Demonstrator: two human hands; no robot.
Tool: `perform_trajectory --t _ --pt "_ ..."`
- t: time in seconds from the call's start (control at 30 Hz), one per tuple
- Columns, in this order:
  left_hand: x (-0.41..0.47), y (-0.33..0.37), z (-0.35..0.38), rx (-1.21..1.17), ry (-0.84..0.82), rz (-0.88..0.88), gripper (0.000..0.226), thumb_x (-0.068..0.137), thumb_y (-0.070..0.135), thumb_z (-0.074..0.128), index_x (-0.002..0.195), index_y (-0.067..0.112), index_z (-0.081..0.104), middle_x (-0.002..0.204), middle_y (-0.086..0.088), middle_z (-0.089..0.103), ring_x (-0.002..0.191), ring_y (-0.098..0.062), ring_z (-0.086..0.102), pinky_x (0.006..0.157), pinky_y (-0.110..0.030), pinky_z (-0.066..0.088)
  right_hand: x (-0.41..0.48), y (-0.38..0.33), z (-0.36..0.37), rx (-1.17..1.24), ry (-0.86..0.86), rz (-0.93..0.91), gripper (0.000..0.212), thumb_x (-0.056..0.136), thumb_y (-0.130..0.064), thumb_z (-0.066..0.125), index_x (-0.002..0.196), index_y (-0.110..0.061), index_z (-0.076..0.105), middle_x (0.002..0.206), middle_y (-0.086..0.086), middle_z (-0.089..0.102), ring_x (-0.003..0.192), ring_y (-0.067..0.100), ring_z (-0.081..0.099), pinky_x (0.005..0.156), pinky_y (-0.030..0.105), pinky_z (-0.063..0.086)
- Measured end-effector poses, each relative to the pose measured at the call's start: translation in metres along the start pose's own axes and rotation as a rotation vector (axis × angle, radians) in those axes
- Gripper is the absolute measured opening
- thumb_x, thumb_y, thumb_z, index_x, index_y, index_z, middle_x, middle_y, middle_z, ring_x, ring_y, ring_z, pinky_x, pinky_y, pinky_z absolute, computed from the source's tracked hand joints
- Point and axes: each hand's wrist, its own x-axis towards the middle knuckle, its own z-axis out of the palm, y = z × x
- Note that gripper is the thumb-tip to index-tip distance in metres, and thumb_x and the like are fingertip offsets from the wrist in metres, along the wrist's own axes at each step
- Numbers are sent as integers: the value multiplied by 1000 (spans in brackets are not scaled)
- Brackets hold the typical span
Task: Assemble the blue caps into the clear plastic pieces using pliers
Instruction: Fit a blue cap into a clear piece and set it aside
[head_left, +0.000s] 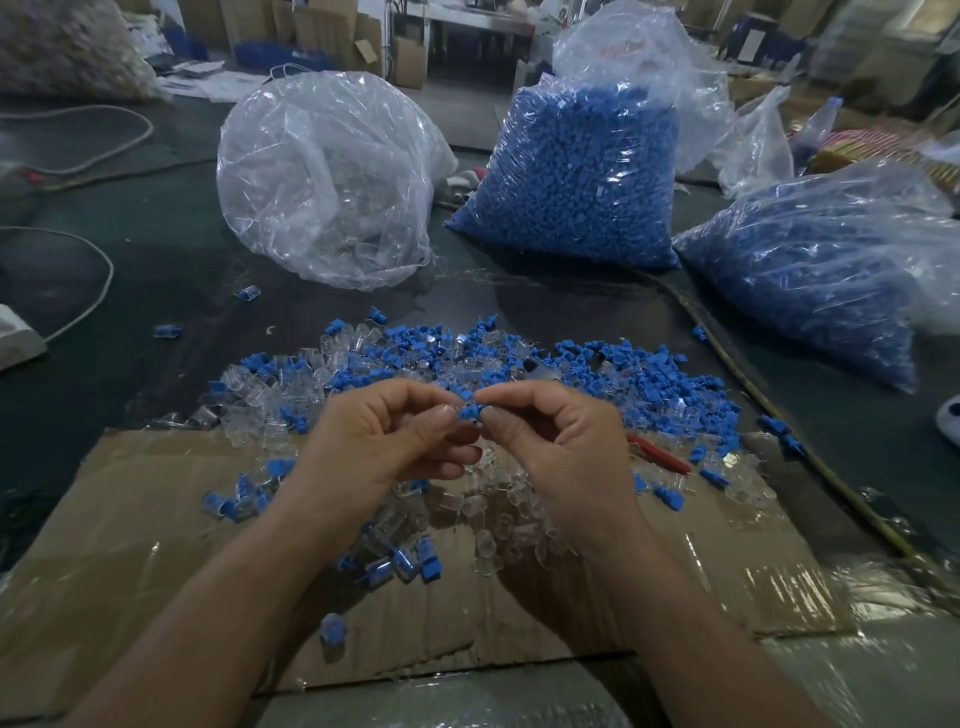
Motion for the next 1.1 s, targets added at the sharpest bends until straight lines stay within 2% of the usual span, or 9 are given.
perform_trajectory --t 0.1,0.2,0.3,0.43,0.57,0.67,0.87,1.0,1.1 --pt "0 -1 0 32 -7 8 21 70 19 59 87 8 63 77 -9 73 69 -23 71 58 -22 55 1 0 -1 -114 -42 -39 30 80 -5 66 84 -34 66 81 -13 65 78 2 63 71 15 51" --pt "0 0 1 66 -16 10 19 67 18 62 83 8 63 74 -8 73 66 -20 70 55 -21 54 1 1 -3 -163 -58 -68 26 78 -6 68 88 -30 67 81 -12 65 79 5 62 72 20 52" --pt "-1 1 2 104 -16 21 22 63 18 64 83 8 62 75 -6 72 65 -17 70 54 -19 53 0 1 -4 -103 -59 -30 29 77 -6 69 84 -34 66 76 -17 65 78 3 63 70 16 51" --pt "-2 3 2 138 18 75 20 62 20 64 80 11 63 74 -2 72 66 -12 68 54 -15 50 0 1 -4 14 -27 49 26 75 -4 70 77 -31 67 73 -17 68 72 3 64 66 14 50" --pt "-2 4 2 153 54 104 16 60 20 65 76 16 66 71 3 70 61 -5 65 54 -12 49 -1 -1 0 26 -63 24 26 76 -9 69 82 -34 68 76 -19 68 77 3 65 70 15 51" --pt "-2 3 2 178 47 98 17 61 18 66 77 15 67 74 1 71 63 -8 66 57 -13 50 -1 0 1 29 -61 30 21 77 -13 68 84 -32 69 79 -13 69 79 5 65 71 18 52" --pt "0 0 2 193 54 86 14 65 12 65 79 12 67 74 -1 71 64 -12 68 58 -15 52 -2 -1 1 -30 -72 34 30 79 -5 67 84 -35 67 78 -17 67 79 3 64 70 15 51" --pt "-2 2 3 195 78 111 16 62 16 64 78 13 67 73 0 71 63 -10 68 58 -13 51 -3 -1 3 74 -23 93 32 77 -2 69 87 -32 66 81 -13 69 81 4 66 71 16 52" --pt "-3 3 4 187 93 131 16 62 16 65 77 12 67 72 0 71 63 -10 68 58 -14 51 -3 -1 4 157 5 181 22 74 -6 72 85 -25 67 80 -6 70 76 6 67 67 17 52"
